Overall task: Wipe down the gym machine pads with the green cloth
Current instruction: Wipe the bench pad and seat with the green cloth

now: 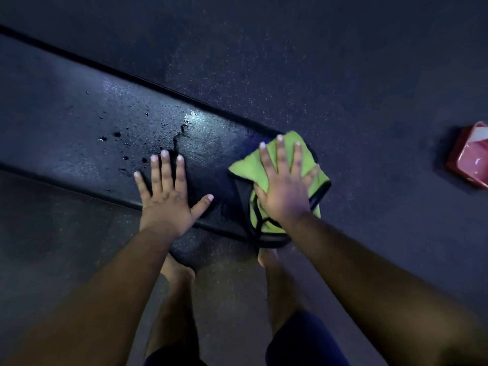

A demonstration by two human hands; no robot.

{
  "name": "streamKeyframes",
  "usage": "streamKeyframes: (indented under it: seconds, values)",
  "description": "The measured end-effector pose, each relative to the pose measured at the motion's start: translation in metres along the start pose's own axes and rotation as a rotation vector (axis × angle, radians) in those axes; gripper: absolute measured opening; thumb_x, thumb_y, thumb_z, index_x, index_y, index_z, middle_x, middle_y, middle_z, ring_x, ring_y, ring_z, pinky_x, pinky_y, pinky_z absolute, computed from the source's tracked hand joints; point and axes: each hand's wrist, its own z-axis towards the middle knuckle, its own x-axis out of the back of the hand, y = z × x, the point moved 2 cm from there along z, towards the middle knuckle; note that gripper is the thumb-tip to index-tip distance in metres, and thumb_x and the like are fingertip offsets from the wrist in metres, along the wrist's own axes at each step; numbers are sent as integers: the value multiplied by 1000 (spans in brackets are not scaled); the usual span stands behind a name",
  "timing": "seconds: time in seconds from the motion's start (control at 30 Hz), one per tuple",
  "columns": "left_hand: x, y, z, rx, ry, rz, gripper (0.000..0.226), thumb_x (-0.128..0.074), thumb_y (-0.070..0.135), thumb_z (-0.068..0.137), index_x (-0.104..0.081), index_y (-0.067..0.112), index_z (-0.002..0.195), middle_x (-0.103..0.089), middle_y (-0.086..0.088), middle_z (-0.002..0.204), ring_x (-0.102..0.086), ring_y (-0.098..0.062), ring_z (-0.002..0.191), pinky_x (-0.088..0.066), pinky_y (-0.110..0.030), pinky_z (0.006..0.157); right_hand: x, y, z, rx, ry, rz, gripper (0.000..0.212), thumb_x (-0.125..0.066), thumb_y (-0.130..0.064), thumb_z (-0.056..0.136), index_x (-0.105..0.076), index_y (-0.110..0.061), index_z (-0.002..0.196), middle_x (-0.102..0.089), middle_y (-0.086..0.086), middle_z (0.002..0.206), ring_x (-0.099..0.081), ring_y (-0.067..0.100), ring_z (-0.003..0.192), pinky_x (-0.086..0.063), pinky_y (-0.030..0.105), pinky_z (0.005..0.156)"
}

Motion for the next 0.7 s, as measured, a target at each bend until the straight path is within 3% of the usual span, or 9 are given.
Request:
streamKeyframes:
  seconds: [0.13, 0.23, 0.3, 0.37, 0.47, 0.6, 0.7]
  values:
    - [-3, 0, -1, 4, 52, -4, 108, -18, 86, 85, 21, 17, 159, 33, -11, 163, 31, -28, 151, 15, -64, 119, 25, -55, 58, 263, -11, -39, 93, -43, -66, 95, 13, -33, 161, 21, 0, 169, 12, 39, 156, -7, 82, 110]
    - [2, -1, -2, 7, 13, 3, 108, -12, 88, 84, 27, 18, 156, 38, -10, 161, 36, -27, 149, 14, -65, 119, 23, -22, 44, 356, -36, -73, 99, -55, -63, 91, 10, -38, 161, 16, -5, 171, 10, 30, 157, -10, 74, 116]
    - [5, -2, -2, -2, -9, -14, 107, -8, 89, 82, 34, 20, 152, 44, -9, 157, 41, -26, 146, 16, -65, 119, 14, 24, 10, 265, -37, -60, 98, -54, -64, 86, 7, -45, 160, 11, -7, 172, 5, 27, 158, -22, 72, 114]
    - [5, -2, -2, -6, -19, -29, 106, -7, 89, 82, 37, 20, 150, 46, -9, 156, 43, -27, 145, 17, -64, 118, 12, 51, -11, 85, -58, -16, 92, -42, -68, 84, 8, -49, 159, 10, -6, 172, 2, 29, 158, -34, 73, 104]
    - [1, 0, -2, -7, 31, -18, 107, -8, 88, 83, 31, 18, 154, 40, -10, 160, 38, -28, 148, 16, -65, 119, 19, 23, 13, -28, -36, -8, 88, -45, -64, 89, 4, -45, 160, 10, -3, 172, -2, 37, 156, -29, 80, 102]
    - [-4, -1, -2, -6, 81, -17, 108, -13, 87, 83, 21, 17, 158, 32, -11, 164, 29, -29, 152, 13, -65, 119, 31, -58, 74, 278, -12, -85, 93, -46, -67, 93, 9, -35, 161, 12, -3, 171, -4, 35, 157, -19, 77, 110]
    - [-1, -4, -1, -3, 41, -22, 108, -12, 89, 83, 26, 20, 156, 36, -10, 162, 33, -28, 151, 15, -64, 119, 32, -32, 60, 345, -36, -109, 96, -51, -65, 92, 9, -37, 162, 13, -6, 171, 1, 29, 158, -18, 72, 116]
